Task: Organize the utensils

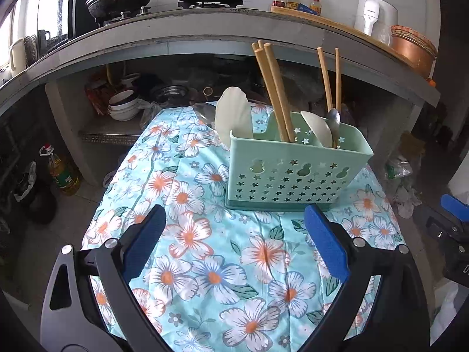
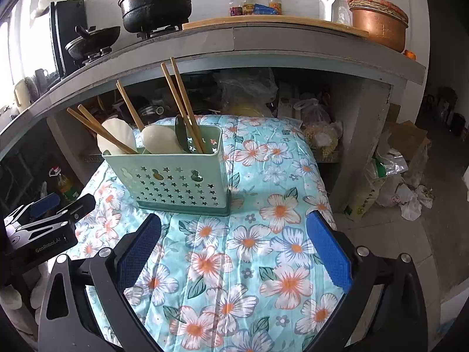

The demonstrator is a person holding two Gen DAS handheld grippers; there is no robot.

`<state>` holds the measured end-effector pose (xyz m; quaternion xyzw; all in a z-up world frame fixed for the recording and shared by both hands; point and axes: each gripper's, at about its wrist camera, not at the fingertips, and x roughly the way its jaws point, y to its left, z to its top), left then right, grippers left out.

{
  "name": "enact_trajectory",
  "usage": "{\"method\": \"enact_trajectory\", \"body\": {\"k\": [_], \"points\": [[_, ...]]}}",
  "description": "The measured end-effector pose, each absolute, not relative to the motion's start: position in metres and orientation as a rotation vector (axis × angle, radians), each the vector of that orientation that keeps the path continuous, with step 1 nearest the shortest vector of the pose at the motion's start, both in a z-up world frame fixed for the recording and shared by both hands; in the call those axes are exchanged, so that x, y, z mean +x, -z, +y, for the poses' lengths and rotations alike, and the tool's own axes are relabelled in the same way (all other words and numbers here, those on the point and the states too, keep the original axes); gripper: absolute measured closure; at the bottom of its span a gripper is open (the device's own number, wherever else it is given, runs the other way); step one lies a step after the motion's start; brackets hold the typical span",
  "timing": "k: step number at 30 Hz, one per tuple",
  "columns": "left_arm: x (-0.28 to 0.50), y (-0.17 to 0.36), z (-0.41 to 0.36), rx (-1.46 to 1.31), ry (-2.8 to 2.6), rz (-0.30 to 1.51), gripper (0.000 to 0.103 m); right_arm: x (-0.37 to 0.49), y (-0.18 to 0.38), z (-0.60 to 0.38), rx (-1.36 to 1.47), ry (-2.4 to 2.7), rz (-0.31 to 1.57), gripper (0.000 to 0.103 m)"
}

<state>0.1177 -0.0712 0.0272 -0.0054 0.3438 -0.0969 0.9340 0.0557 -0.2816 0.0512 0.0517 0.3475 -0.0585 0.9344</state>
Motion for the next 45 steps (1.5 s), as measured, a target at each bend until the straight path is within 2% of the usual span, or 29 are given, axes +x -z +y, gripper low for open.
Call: {"method": "enact_trajectory", "body": {"k": [14, 45], "points": [[0.104, -0.035, -0.089, 0.013, 0.264, 0.672, 0.011, 0.041, -0.058, -0.290, 0.110, 0.162, 0.687, 0.006], [0.106, -0.032, -0.054, 0.015, 0.092, 0.680, 0.011, 0.040, -0.057, -0.302, 0.139, 0.270, 0.680, 0.006]]}}
